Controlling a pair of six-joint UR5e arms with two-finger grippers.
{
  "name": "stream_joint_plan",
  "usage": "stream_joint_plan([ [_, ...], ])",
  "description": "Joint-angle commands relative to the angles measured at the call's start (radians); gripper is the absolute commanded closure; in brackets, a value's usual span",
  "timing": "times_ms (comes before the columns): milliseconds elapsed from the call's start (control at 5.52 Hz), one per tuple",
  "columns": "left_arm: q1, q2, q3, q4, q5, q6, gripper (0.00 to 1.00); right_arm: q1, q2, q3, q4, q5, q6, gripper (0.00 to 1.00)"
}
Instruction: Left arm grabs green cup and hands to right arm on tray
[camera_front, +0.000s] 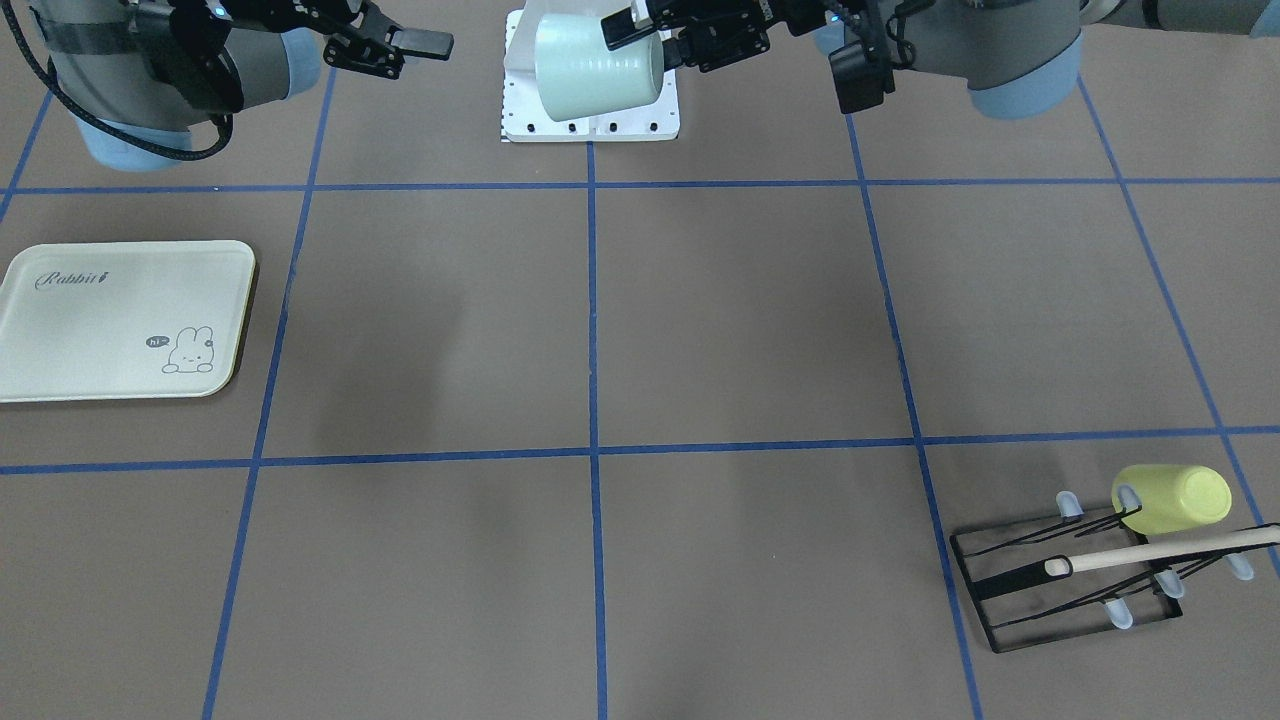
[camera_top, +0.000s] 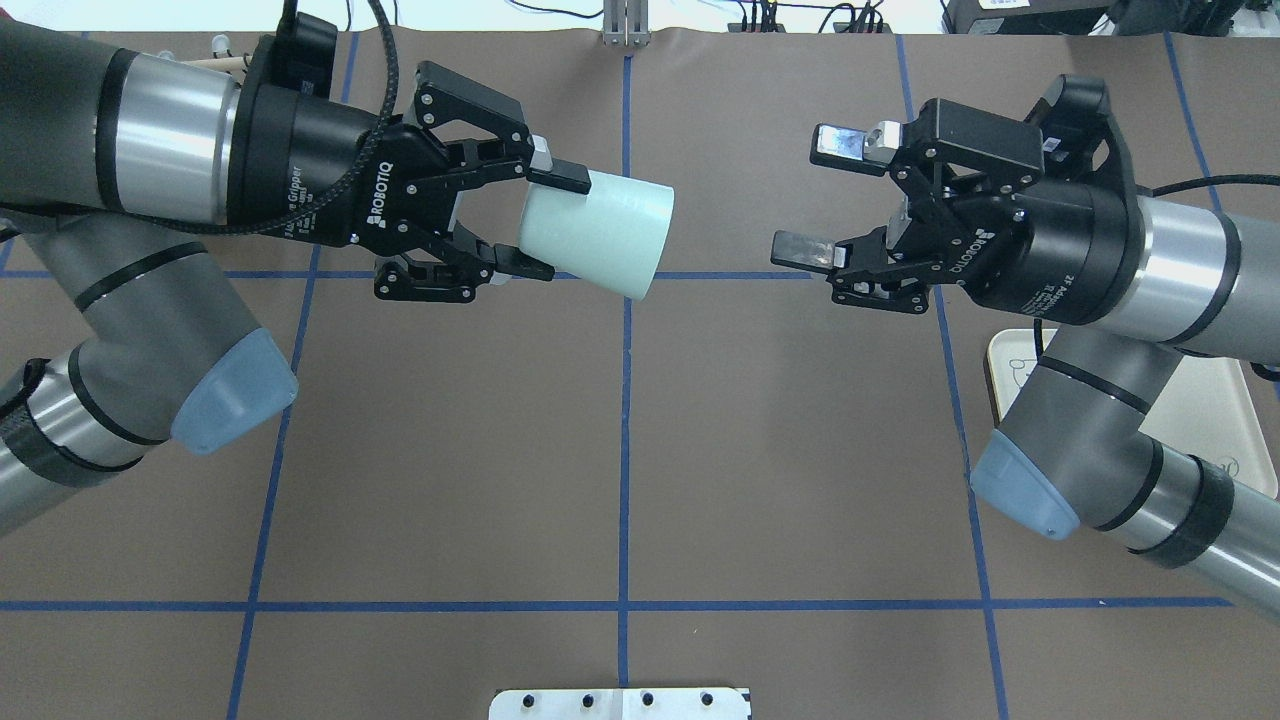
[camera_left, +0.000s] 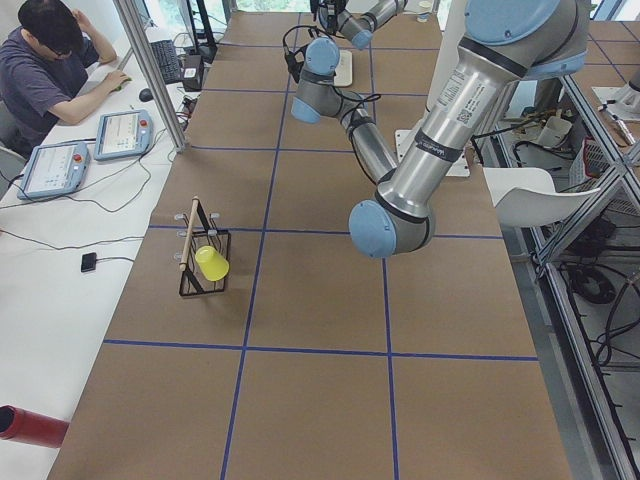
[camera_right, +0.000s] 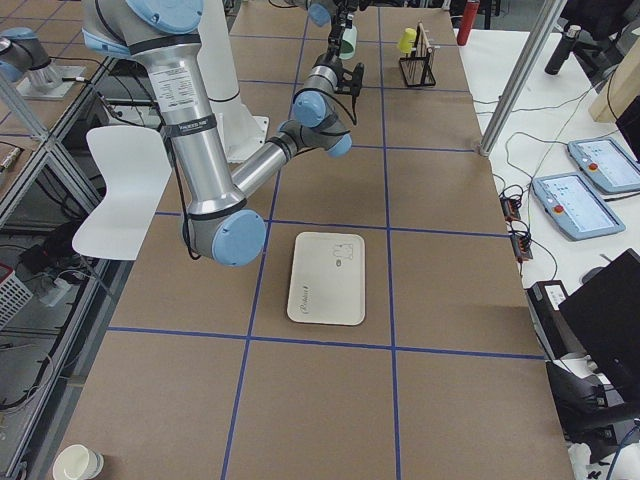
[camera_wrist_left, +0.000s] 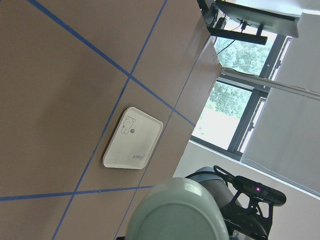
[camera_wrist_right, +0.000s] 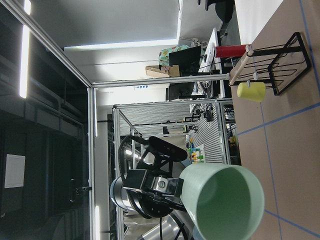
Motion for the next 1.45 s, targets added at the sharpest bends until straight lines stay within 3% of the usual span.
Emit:
stream_joint_plan([
  [0, 0.018, -0.007, -0.013, -0.005, 0.000, -0.017, 0.93, -0.013, 0.009, -0.002, 0.000, -0.036, -0.001, 0.01],
  [1268, 0.023, -0.028, -0.011, -0.017, 0.005, -0.032, 0.93, -0.049, 0.074, -0.001, -0.072, -0.039, -0.002, 0.01],
])
